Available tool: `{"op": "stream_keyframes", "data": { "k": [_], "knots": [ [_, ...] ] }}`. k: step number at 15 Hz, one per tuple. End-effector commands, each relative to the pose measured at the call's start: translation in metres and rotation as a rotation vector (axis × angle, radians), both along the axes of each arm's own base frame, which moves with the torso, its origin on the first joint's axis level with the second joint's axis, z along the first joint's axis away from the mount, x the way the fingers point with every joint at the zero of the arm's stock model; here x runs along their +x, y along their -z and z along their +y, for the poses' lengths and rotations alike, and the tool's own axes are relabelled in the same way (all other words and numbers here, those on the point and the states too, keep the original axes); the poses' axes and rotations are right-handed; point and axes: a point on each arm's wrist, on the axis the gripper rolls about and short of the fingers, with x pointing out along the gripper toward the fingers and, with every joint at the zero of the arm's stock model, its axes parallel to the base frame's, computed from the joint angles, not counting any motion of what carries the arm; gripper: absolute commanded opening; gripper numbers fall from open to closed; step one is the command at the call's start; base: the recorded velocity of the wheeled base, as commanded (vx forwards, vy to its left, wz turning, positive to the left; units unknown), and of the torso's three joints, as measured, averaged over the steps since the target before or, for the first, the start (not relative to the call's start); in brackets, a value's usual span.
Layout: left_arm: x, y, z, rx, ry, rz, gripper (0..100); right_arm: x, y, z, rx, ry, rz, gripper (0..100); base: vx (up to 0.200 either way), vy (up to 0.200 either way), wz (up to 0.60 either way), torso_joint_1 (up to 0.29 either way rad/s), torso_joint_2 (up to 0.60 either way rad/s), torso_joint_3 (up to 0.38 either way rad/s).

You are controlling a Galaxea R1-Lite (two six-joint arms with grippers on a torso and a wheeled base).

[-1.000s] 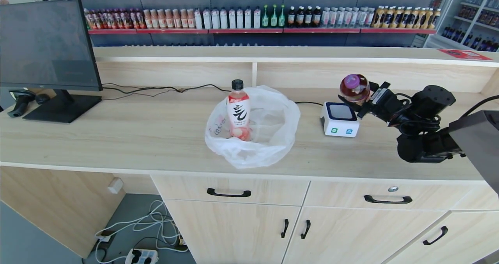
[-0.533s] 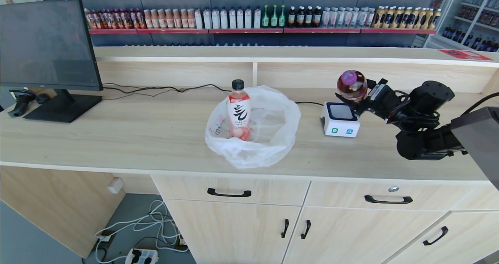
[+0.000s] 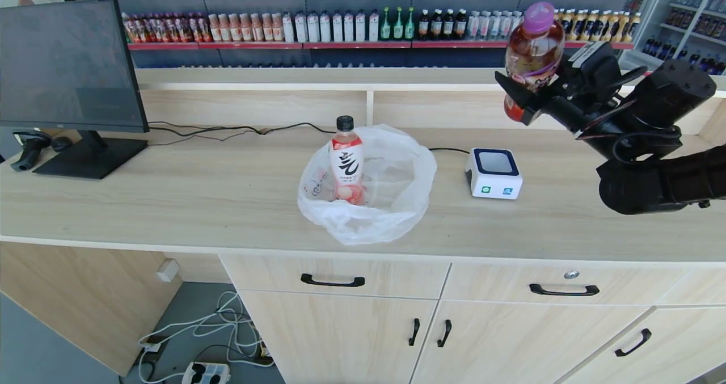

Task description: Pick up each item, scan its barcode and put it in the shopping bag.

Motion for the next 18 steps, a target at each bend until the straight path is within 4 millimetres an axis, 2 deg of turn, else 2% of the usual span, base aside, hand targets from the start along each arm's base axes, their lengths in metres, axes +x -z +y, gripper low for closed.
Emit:
{"op": "stream_keyframes", "data": {
  "k": [1, 4, 5, 8, 13, 14, 18],
  "knots": [
    [0.0, 0.0, 0.0, 0.001, 0.0, -0.002, 100, -0.042, -0.019, 0.044, 0.173, -0.068, 0.063, 0, 0.0, 0.0, 0.0, 0.0, 0.0, 0.0],
    [0.0, 0.0, 0.0, -0.001, 0.0, -0.002, 100, -0.066, -0.008, 0.088, 0.511, -0.071, 0.254, 0, 0.0, 0.0, 0.0, 0.0, 0.0, 0.0],
    [0.0, 0.0, 0.0, -0.001, 0.0, -0.002, 100, -0.071, -0.003, 0.096, 0.605, -0.078, 0.302, 0, 0.0, 0.0, 0.0, 0.0, 0.0, 0.0],
    [0.0, 0.0, 0.0, -0.001, 0.0, -0.002, 100, -0.078, 0.0, 0.091, 0.681, -0.016, 0.355, 0, 0.0, 0.0, 0.0, 0.0, 0.0, 0.0],
    [0.0, 0.0, 0.0, -0.018, 0.0, -0.003, 100, -0.094, 0.021, 0.083, 0.664, 0.029, 0.437, 0, -0.2, 0.0, 0.0, 0.0, 0.0, 0.003],
    [0.0, 0.0, 0.0, -0.021, 0.0, -0.002, 100, -0.095, 0.022, 0.082, 0.667, 0.027, 0.432, 0, 0.0, 0.0, 0.0, 0.0, 0.0, 0.0],
    [0.0, 0.0, 0.0, -0.024, 0.0, 0.0, 100, -0.094, 0.022, 0.082, 0.67, 0.021, 0.424, 0, 0.0, 0.2, 0.0, -0.008, 0.0, 0.006]
  ]
}}
